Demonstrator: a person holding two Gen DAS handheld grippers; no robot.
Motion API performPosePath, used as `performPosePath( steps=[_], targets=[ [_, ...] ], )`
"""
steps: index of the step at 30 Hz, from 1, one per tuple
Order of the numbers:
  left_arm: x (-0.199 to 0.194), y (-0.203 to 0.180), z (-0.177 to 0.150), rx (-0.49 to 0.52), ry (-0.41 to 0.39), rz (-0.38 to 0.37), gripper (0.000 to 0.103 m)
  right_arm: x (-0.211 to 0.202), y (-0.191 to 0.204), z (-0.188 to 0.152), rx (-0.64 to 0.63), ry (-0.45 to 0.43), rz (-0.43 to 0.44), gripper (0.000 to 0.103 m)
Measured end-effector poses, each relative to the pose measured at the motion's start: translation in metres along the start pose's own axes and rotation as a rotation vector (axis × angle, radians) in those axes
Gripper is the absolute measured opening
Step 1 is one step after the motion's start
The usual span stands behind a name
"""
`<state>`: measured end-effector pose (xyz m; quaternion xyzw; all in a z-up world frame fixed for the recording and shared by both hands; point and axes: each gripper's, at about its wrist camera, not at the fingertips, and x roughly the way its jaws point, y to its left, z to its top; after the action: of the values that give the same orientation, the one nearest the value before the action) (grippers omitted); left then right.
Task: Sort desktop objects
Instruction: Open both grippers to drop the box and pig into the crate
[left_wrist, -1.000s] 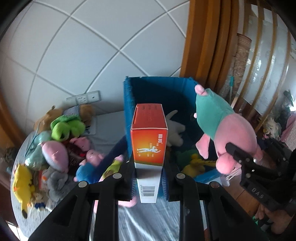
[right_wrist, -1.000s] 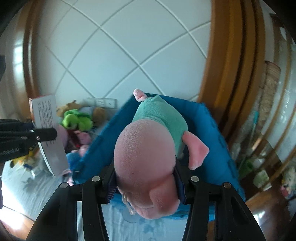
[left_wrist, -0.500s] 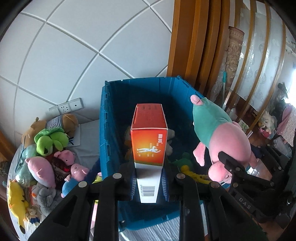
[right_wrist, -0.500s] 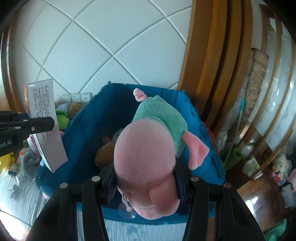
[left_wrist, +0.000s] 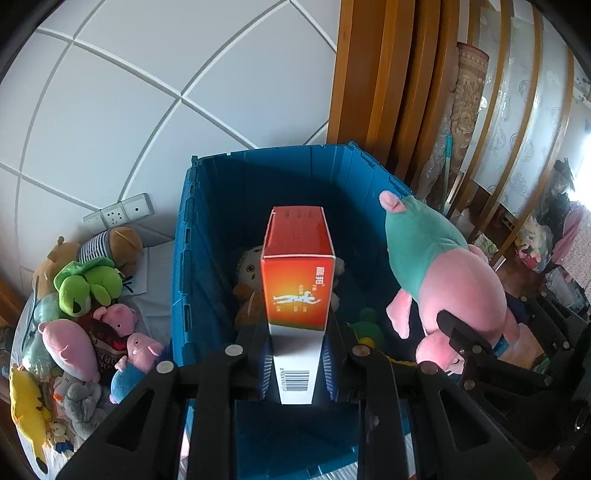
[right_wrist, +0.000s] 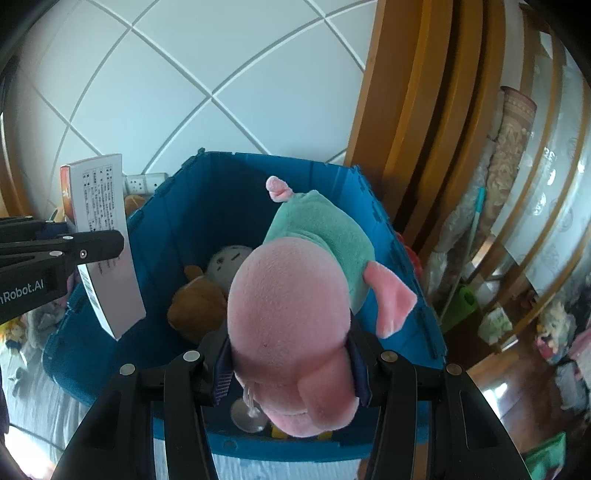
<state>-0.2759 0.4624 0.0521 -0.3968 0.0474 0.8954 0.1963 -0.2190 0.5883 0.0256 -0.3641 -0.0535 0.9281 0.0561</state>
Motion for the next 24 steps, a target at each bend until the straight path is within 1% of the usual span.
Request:
performPosePath(
  steps=[2, 3, 4, 5, 6, 7, 9, 16, 24],
  targets=[
    [0.005, -0.003, 0.001, 0.003, 0.007, -0.007, 0.023, 0.003, -0.003, 0.000, 0.009, -0.003, -0.020, 0.057],
    [0.008, -0.004, 0.001, 0.003, 0.015, -0.012, 0.023, 0.004, -0.004, 0.000, 0.010, -0.008, -0.034, 0.064],
    [0.013, -0.005, 0.001, 0.003, 0.027, -0.016, 0.026, 0.005, -0.005, 0.001, 0.007, -0.015, -0.050, 0.077],
    [0.015, -0.006, 0.000, 0.000, 0.030, -0.018, 0.051, 0.005, -0.006, 0.002, 0.006, -0.024, -0.060, 0.087],
    [0.016, -0.006, 0.000, -0.005, 0.025, -0.016, 0.089, 0.004, -0.007, 0.003, 0.006, -0.035, -0.061, 0.096],
    [0.016, -0.006, -0.001, -0.009, 0.015, -0.012, 0.102, 0.004, -0.008, 0.004, 0.006, -0.040, -0.061, 0.096],
    [0.016, -0.007, 0.000, -0.009, 0.006, -0.005, 0.103, 0.006, -0.009, 0.005, 0.007, -0.036, -0.058, 0.096],
    [0.018, -0.007, -0.002, -0.002, 0.018, -0.010, 0.103, 0.008, -0.008, 0.006, 0.009, -0.033, -0.047, 0.096],
    [0.008, -0.002, -0.006, -0.008, 0.001, -0.012, 0.103, 0.003, -0.006, 0.004, 0.007, -0.036, -0.049, 0.096]
  ],
)
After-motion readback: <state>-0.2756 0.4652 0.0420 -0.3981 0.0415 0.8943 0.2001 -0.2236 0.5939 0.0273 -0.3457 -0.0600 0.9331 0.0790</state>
